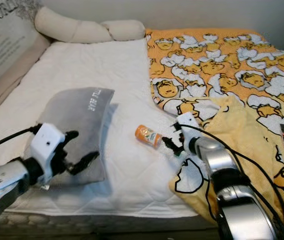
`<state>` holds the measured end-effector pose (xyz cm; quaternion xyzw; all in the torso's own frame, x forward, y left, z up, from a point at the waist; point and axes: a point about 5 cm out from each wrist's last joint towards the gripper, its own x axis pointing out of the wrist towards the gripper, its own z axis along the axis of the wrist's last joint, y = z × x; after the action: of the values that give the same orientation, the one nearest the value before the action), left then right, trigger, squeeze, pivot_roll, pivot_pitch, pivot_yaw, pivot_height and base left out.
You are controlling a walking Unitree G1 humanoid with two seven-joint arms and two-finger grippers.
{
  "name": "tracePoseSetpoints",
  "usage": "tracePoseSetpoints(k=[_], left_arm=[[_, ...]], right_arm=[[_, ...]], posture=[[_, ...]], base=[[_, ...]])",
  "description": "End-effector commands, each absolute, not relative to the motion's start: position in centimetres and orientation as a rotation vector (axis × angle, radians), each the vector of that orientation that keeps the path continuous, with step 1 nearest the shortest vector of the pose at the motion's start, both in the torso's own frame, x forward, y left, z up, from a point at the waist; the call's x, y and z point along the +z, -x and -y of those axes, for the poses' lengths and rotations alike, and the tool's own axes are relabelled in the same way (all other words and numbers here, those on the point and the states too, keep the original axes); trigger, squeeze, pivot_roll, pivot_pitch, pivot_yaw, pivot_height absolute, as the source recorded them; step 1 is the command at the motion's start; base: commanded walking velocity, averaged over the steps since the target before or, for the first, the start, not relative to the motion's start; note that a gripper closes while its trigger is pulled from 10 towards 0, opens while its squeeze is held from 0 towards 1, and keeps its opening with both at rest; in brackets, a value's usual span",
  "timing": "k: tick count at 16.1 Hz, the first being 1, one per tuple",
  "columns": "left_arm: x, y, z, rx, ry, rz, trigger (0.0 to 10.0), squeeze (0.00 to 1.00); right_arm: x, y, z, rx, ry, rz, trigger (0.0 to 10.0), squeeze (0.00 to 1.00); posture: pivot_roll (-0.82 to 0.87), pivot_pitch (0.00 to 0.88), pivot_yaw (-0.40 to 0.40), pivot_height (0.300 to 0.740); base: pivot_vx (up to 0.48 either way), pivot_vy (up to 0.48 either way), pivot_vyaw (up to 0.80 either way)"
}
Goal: Clean up the room
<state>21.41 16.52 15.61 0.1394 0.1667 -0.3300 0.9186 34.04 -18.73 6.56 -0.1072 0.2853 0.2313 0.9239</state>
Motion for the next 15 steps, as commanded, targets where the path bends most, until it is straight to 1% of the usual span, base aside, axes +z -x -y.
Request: tracePoseSetpoints(k=[1,4,5,9,12,15], left_arm=[[16.4,-20.6,-16.9,-0.713,-0.303,-0.363,10.0,0.00],[17.2,-19.0,-17.5,-0.752,-0.336,-0.403,10.0,0.00],[17.5,-18.5,-17.7,-0.768,-0.356,-0.423,10.0,0.00],[19.3,-17.0,-18.7,-0.776,-0.394,-0.464,10.0,0.00],[19.5,-16.1,-18.7,-0.777,-0.387,-0.480,10.0,0.00],[19.8,-15.3,-18.5,-0.791,-0.379,-0.499,10.0,0.00]], right_arm=[[6.8,-34.6,18.0,0.500,0.252,-0.572,10.0,1.00],[6.7,-35.1,17.6,0.465,0.320,-0.565,10.0,1.00],[6.8,-35.4,17.5,0.438,0.341,-0.561,10.0,0.00],[7.2,-36.0,17.7,0.371,0.405,-0.564,10.0,0.00],[7.2,-36.0,18.1,0.341,0.410,-0.577,10.0,0.00],[6.6,-35.6,18.9,0.302,0.454,-0.621,10.0,0.00]], posture=[[0.20,0.000,0.068,0.740],[0.26,0.000,0.083,0.740],[0.28,0.022,0.085,0.740],[0.32,0.143,0.073,0.740],[0.33,0.161,0.065,0.740],[0.34,0.190,0.050,0.740]], base=[[0.000,0.000,0.00],[0.000,0.000,0.00],[0.000,0.000,0.00],[0.000,0.000,0.00],[0.000,0.000,0.00],[0.000,0.000,0.00]])
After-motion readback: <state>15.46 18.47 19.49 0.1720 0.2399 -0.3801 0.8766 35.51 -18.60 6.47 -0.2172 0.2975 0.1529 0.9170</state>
